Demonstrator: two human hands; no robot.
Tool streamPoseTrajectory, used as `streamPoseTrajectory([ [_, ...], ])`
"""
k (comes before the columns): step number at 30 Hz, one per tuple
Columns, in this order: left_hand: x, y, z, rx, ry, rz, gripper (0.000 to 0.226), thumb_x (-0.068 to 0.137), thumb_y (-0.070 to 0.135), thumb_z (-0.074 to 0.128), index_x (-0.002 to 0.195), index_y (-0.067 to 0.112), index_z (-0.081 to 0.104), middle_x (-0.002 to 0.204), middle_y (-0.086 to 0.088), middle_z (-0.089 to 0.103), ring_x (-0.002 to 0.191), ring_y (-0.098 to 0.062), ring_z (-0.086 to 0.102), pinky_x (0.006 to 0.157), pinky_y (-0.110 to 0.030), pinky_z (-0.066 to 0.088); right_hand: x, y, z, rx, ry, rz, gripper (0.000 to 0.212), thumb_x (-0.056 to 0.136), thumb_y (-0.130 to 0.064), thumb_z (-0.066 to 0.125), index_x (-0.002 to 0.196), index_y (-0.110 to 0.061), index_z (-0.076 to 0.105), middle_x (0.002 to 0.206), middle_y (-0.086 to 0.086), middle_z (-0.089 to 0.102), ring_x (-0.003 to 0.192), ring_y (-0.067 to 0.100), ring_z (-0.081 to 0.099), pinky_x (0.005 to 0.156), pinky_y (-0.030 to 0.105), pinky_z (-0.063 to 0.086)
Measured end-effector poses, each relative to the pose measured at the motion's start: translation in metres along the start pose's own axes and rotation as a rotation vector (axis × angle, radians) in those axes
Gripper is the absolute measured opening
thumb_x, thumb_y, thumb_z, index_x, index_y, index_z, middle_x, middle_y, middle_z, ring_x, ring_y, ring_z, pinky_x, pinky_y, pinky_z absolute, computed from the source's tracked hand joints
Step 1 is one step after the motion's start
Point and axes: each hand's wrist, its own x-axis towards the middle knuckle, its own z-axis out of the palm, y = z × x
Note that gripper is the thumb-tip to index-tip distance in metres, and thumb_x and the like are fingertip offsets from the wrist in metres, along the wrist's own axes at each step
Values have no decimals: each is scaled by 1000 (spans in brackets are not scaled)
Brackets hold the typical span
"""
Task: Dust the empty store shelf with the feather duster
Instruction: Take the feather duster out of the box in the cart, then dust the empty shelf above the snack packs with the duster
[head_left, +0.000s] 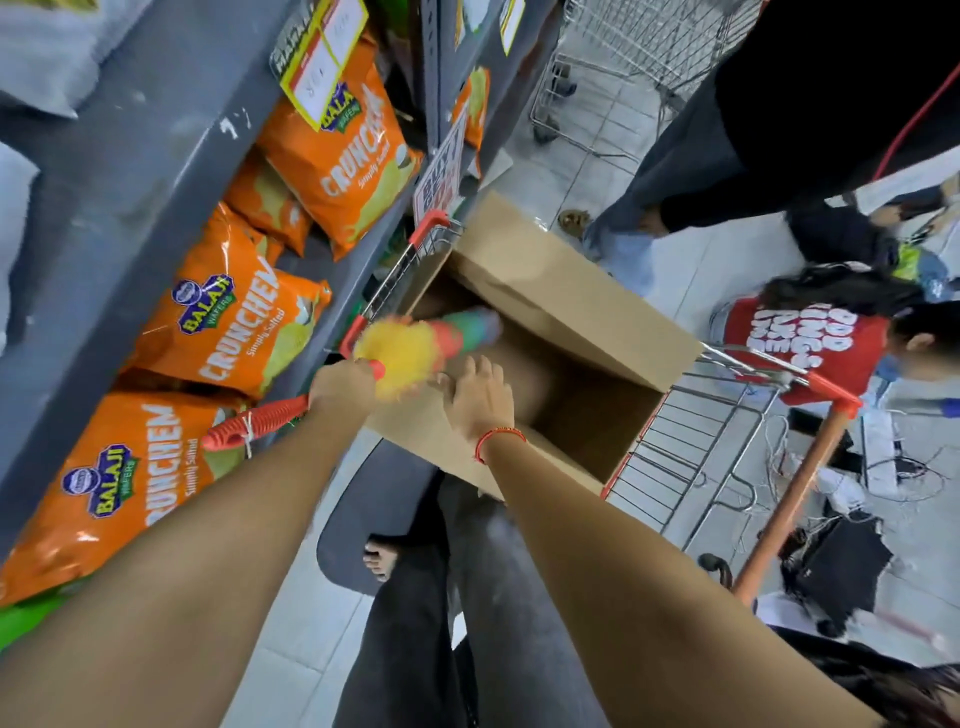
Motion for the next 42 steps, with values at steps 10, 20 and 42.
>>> streamPoseTrajectory([
  [10, -66, -25, -45, 269, 137, 65, 33, 93, 6, 42, 121, 14, 59, 122, -7, 64, 110, -25, 62, 85, -32, 50, -33, -27, -44, -37, 17, -91, 43, 101, -30, 35, 130, 2, 42, 136, 24, 45, 127, 37, 40, 103, 45, 36],
  [20, -163, -78, -82, -80, 350, 178, 49, 96, 48, 37, 106, 7, 64, 107, -17, 68, 101, -36, 63, 79, -41, 50, -76, -63, -126, -25, 154, -244, 44, 100, -34, 37, 125, 0, 48, 130, 26, 50, 120, 40, 46, 97, 45, 41],
  [42, -427, -173, -234, -448, 1301, 73, 29, 88, 47, 52, 94, 23, 67, 83, -12, 69, 83, -38, 64, 63, -38, 48, -234, -250, -432, 376, 1083, -976, 46, 99, -37, 43, 66, -6, 52, 60, 15, 50, 62, 27, 49, 65, 40, 37],
])
